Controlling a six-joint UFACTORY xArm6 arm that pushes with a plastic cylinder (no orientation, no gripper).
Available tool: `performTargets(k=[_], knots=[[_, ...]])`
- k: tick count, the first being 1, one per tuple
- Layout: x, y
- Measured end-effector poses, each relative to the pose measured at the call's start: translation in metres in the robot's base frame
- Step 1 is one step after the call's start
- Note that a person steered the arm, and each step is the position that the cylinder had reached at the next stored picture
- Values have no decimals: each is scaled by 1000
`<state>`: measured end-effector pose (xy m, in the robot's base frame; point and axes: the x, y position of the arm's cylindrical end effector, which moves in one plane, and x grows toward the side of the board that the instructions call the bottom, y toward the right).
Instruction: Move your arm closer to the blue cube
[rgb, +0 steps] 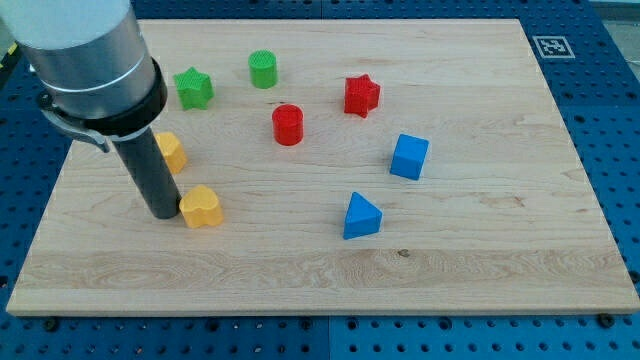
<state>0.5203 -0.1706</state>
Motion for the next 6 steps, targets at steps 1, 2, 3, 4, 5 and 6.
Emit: performTargets(k=[1,2,3,4,5,6], knots=[[-11,-2],[-45,-2],[-55,-7],[-56,0],[-56,39],[-56,78]])
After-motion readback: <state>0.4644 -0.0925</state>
